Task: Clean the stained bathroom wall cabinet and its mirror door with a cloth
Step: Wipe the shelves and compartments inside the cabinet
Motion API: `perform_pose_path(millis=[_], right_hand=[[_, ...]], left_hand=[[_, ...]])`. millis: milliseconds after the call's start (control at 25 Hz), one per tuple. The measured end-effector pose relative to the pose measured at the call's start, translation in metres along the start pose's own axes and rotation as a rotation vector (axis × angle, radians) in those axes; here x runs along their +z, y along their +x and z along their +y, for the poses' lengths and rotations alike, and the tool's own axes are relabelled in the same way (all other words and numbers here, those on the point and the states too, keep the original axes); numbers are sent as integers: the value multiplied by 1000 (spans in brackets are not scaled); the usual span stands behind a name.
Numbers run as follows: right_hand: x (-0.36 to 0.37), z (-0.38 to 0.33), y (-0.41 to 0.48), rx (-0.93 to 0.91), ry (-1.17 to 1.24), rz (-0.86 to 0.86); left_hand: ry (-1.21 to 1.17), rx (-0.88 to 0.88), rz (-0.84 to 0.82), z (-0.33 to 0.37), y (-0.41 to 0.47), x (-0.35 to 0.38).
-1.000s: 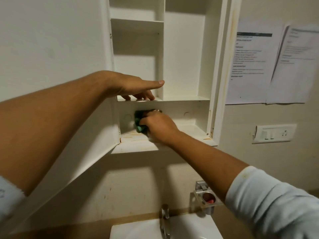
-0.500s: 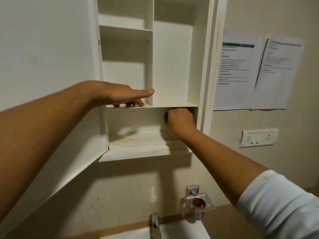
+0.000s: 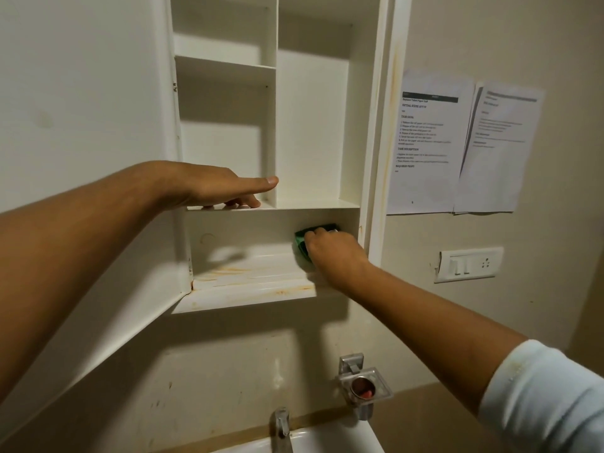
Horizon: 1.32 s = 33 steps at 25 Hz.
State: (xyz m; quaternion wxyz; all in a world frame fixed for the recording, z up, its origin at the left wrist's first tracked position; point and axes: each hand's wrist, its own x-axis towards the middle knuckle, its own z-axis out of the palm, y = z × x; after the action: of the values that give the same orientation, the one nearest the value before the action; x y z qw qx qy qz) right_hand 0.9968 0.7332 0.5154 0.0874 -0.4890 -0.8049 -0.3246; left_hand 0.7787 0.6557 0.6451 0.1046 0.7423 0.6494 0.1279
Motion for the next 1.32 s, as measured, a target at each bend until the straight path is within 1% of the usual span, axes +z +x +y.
perform_pose_path(millis=[120,160,240,280,320,480,520,640,760,840,920,1000,1040,1080,1160,1200,1280,1320], right_hand=[[-6,11,4,84,13,175],[-8,15,5,55,0,185],[-2,13,2,-71,-42,100],[2,13,-1,-105,-58,54],[5,14,-1,-94,-58,34],[15,13,9,73,-41,82],[17,7,12,114,18,83],[18,4,11,213,310,43],[10,4,12,217,377,-7],[-4,-32,24,159,479,-6],[-22,-89,35,29,624,-47],[-31,-119,38,-77,746,-96],[-33,-115,36,-92,737,-104],[-32,-99,33,-78,658,-102],[-25,-46,25,26,438,-141],[-22,-21,17,105,353,-192],[-14,7,2,217,258,-247],[-12,6,3,223,234,-228]], left_hand=[[-11,9,1,-3,4,-2],[-20,12,2,-5,5,-2],[-30,13,5,-8,6,-2],[-27,15,7,-8,7,-2],[-27,20,7,-8,7,-2],[-36,-1,9,-6,5,0],[-35,-8,6,-4,4,0],[-29,-14,-5,0,1,1],[-41,-21,16,0,2,2],[-42,-9,25,-3,6,1],[-38,-11,30,-4,7,0],[-41,-17,12,-3,6,-1],[-43,-20,4,-2,4,-1],[-40,-24,2,-1,3,-1],[-35,-22,13,-1,4,-1],[-39,-23,12,-2,4,-1],[-42,-11,-2,-1,4,-1],[-44,-7,-6,0,4,-1]])
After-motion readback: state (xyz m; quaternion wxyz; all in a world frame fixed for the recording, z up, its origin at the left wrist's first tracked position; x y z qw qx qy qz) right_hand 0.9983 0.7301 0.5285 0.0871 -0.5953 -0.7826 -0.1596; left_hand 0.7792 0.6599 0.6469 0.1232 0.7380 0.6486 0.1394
